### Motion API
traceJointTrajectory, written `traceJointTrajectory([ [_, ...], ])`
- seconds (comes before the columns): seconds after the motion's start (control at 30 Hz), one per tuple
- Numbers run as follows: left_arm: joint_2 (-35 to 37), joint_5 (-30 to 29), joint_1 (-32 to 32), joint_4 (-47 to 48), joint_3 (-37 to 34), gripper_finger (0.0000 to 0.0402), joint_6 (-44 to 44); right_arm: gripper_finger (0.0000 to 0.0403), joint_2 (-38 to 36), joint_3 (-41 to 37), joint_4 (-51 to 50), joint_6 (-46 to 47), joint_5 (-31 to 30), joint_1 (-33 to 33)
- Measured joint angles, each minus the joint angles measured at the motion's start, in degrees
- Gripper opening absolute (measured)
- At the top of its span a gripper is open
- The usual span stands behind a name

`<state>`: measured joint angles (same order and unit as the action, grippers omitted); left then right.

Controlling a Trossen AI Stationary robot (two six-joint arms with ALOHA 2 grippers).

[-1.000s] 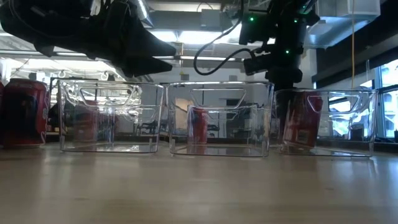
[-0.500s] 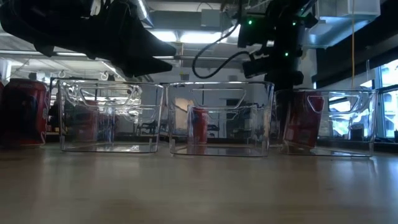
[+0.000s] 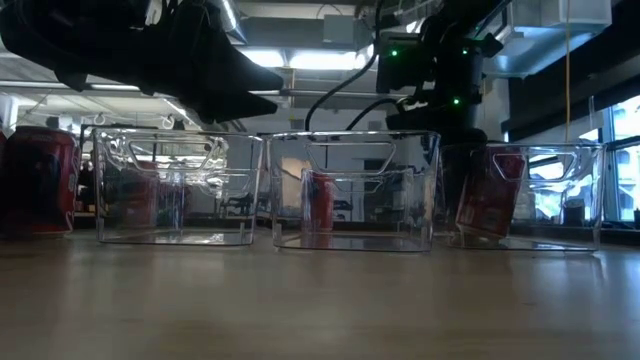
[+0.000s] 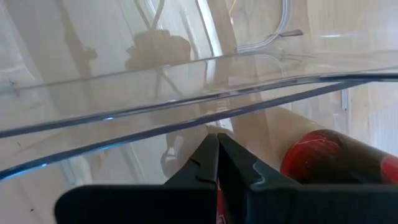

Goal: Sort soda cans
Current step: Adjust the red soda cans in the right transparent bin

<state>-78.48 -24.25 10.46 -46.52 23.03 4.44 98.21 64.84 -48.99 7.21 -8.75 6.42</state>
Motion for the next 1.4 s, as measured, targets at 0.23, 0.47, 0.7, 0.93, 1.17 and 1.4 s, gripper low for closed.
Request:
traceJointTrajectory([
  [0.23,0.0,0.0,0.0,0.0,0.0,0.0363,0.1,0.0007,0.4,0.0,-1.2,0.0,1.8,0.1],
  [0.47,0.0,0.0,0.0,0.0,0.0,0.0363,0.1,0.0007,0.5,0.0,-2.2,0.0,1.9,0.1],
  [0.7,0.0,0.0,0.0,0.0,0.0,0.0363,0.1,0.0007,0.5,0.0,-0.3,-0.2,1.4,0.1],
  [0.93,0.0,0.0,0.0,0.0,0.0,0.0363,0.1,0.0007,0.8,3.6,-1.3,-1.2,-0.6,0.0],
  [1.17,0.0,0.0,0.0,0.0,0.0,0.0363,0.3,0.0007,0.8,9.5,-7.7,1.2,-6.2,-2.7],
  [1.4,0.0,0.0,0.0,0.0,0.0,0.0363,0.1,0.0007,0.6,13.6,-13.0,7.9,-14.1,-12.5],
])
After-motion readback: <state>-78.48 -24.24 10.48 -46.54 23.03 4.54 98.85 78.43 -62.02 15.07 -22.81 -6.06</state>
